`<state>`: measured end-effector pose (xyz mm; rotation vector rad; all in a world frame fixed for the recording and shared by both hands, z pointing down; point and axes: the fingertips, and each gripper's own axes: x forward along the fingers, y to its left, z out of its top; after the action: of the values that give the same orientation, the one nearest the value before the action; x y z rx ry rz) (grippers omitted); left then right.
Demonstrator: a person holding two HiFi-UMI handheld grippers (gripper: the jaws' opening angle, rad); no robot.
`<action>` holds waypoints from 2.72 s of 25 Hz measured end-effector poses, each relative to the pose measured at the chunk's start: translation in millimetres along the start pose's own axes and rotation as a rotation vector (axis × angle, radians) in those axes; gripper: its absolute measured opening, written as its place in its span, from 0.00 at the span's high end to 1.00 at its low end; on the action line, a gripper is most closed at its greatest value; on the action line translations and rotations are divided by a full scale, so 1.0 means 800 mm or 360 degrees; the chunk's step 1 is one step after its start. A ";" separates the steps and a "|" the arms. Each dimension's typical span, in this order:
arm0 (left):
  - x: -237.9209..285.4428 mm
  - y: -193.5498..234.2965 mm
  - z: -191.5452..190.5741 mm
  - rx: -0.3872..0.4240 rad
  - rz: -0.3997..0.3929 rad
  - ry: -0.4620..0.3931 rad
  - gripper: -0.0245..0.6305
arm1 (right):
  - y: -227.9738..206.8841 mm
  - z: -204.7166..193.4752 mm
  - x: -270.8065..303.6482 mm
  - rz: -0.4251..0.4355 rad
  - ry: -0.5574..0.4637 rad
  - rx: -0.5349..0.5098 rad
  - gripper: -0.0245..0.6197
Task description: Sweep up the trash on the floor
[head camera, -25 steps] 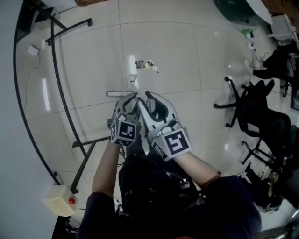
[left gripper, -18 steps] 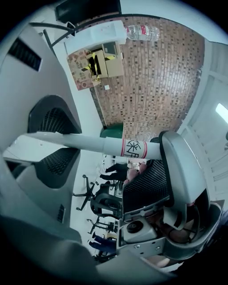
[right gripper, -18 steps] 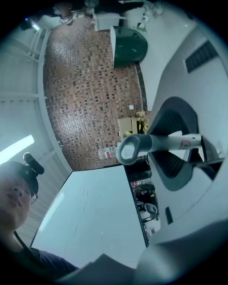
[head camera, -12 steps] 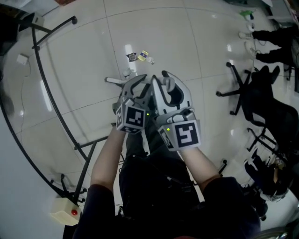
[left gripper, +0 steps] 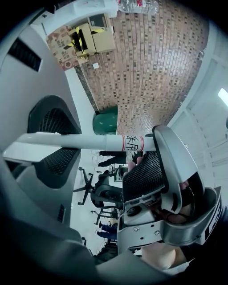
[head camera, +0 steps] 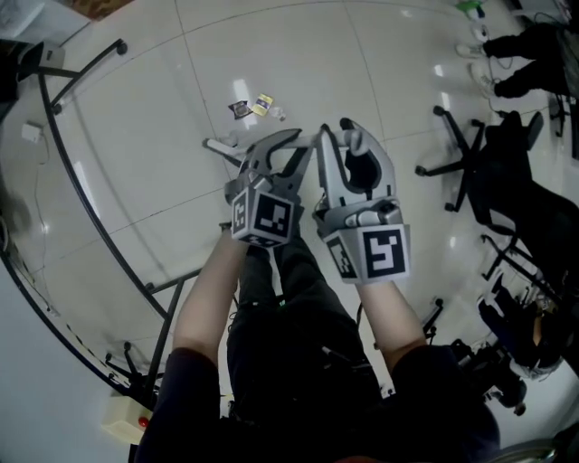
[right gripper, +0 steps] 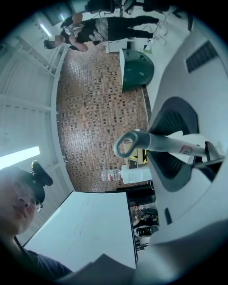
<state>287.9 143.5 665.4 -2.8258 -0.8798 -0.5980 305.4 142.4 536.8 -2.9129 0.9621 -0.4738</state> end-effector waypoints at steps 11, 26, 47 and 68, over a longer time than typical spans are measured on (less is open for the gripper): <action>0.057 -0.029 0.041 0.0078 -0.0104 -0.0053 0.83 | -0.071 0.021 -0.012 -0.0054 -0.0034 -0.0006 0.75; 0.069 -0.041 0.060 0.0097 -0.0204 -0.0088 0.83 | -0.086 0.032 -0.022 -0.0105 -0.0050 0.0033 0.77; -0.103 -0.050 0.095 0.0097 -0.0115 -0.0039 0.83 | 0.102 0.103 -0.106 0.0437 -0.0077 -0.0115 0.77; -0.308 -0.172 0.229 0.0265 -0.0263 -0.0310 0.82 | 0.244 0.246 -0.312 0.0904 -0.0291 -0.0441 0.78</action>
<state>85.4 171.2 397.8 -2.7111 -1.1470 -0.2545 61.8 119.3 255.2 -2.6360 1.8503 -0.0410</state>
